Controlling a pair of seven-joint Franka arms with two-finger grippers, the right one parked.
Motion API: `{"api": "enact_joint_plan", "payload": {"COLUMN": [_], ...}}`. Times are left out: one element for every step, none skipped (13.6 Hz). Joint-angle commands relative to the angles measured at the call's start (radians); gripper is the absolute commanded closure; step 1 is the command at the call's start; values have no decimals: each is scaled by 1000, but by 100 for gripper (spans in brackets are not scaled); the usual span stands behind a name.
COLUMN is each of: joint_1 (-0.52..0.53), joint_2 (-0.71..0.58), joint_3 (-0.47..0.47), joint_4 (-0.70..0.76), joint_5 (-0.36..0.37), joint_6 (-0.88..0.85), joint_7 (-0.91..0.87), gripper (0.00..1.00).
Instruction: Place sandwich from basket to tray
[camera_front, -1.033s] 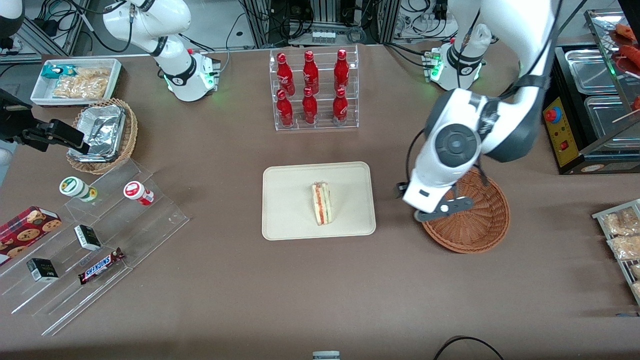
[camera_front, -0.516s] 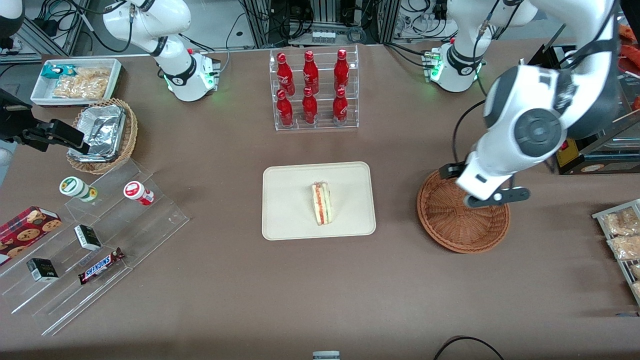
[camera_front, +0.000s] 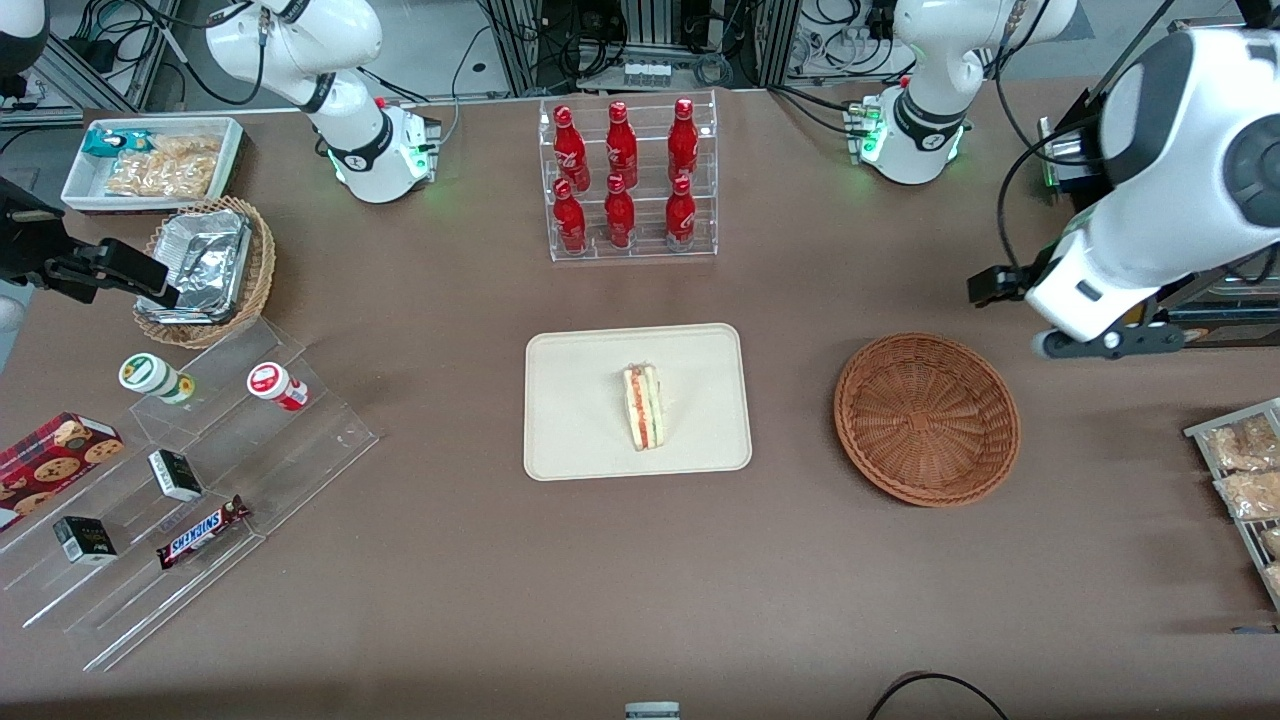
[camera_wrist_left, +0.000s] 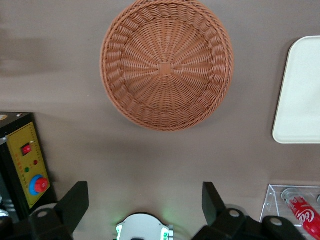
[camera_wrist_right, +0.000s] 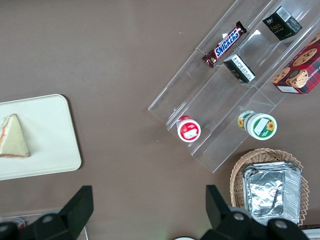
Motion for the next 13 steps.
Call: {"api": "enact_joint_plan", "payload": {"joint_1": [46,48,48,48,48,48,48,48,48,48,48,48,48], "joint_2": [-69,-80,-94,-103,-107,-109,-109,-109,-109,-109,-109,-109,-109], "joint_3": [-20,-14,-3,9,12,31,39,45,58,78,91,91,91], "joint_4": [-34,-33,-31,-30,-28,-25,-24,-18,-16,-8,-2,-1,-1], "joint_5": [1,-1,-1,1,1,1,1,1,1,-4,-8,-8,-8], "joint_6": [-24,-27,-27,-27,-27,-23,-13,-7,0,0,-6,-6,-4], "joint_7": [51,51,52,52,52,52,52,55,78,110,135,140,138], "gripper": [0,0,0,0,0,0,0,0,0,0,0,0,0]}}
